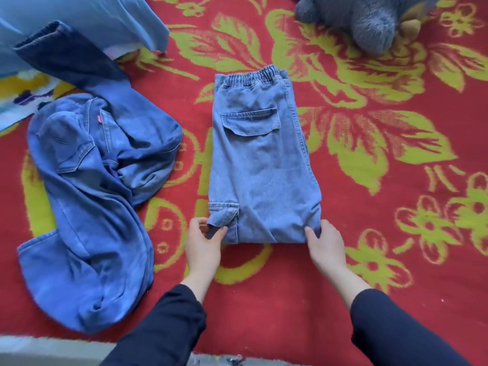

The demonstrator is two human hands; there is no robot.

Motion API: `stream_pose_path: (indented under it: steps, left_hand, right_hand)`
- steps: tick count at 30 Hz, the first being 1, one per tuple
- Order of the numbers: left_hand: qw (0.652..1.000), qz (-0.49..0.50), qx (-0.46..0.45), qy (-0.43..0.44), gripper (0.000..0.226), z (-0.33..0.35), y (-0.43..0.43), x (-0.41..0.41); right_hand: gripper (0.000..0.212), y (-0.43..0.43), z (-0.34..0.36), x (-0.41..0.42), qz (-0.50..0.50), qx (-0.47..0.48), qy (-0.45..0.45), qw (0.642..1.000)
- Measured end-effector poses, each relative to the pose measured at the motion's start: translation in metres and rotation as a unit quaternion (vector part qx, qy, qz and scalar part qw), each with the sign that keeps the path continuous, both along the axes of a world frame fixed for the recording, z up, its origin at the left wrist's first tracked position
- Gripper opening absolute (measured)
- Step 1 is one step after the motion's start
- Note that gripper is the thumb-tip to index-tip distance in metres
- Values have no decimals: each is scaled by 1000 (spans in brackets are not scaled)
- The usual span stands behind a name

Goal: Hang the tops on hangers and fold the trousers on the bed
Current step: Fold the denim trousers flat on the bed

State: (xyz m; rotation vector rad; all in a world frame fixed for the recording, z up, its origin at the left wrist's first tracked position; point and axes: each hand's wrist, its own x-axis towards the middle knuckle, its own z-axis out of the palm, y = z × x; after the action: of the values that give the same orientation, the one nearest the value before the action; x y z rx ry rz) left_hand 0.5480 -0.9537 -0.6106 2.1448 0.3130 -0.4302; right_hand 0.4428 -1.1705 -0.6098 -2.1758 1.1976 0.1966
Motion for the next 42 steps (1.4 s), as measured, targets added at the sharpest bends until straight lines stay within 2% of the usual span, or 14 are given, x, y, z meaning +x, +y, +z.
stream_pose_path:
  steps: [5, 9, 12, 18, 22, 23, 25, 27, 29, 32, 34, 37, 39, 42]
  left_hand:
    - [998, -14, 44, 33, 34, 2, 6, 2]
    - [998, -14, 56, 27, 21, 0, 4, -9]
    - [997, -27, 69, -5, 22, 0, 10, -2]
    - [996, -55, -70, 2, 31, 0, 42, 10]
    - [995, -98, 29, 7, 23, -1, 37, 12]
    - [986, -145, 84, -19, 19, 1, 36, 12]
    - [947, -239, 179, -114, 41, 5, 35, 8]
    - [892, -330, 210, -228, 70, 15, 30, 1]
    - [823, -430, 207, -309, 87, 19, 16, -2]
    - [717, -554, 284, -314, 102, 13, -5, 4]
    - [664, -602, 352, -270, 108, 2, -15, 13]
    - [648, -605, 393, -245, 85, -11, -22, 17]
    - [658, -599, 386, -244, 61, -16, -24, 14]
    - [658, -605, 386, -230, 58, -15, -26, 13]
  right_hand:
    - [26, -5, 7, -5, -81, 7, -24, 996]
    - [39, 9, 8, -8, -24, -25, -11, 999]
    - [33, -5, 14, -8, -2, -16, 3, 1000]
    - [21, -39, 27, -20, -53, -3, -7, 999]
    - [24, -31, 20, -15, 23, -38, 68, 997]
    - [21, -30, 21, -12, 46, -64, 80, 994]
    - [41, -27, 26, -7, 100, -124, 60, 985]
    - [71, -15, 29, -3, 194, -156, -16, 968]
    - [92, -1, 25, 1, 328, -165, -23, 930]
    - [109, 8, 6, 5, 455, -196, 61, 866]
    - [105, 6, -5, 10, 483, -234, 98, 838]
    - [67, 1, -13, 16, 495, -260, 99, 823]
    - [60, -1, -14, 17, 499, -227, 115, 828]
    - [58, -5, -4, 25, 495, -163, 117, 845]
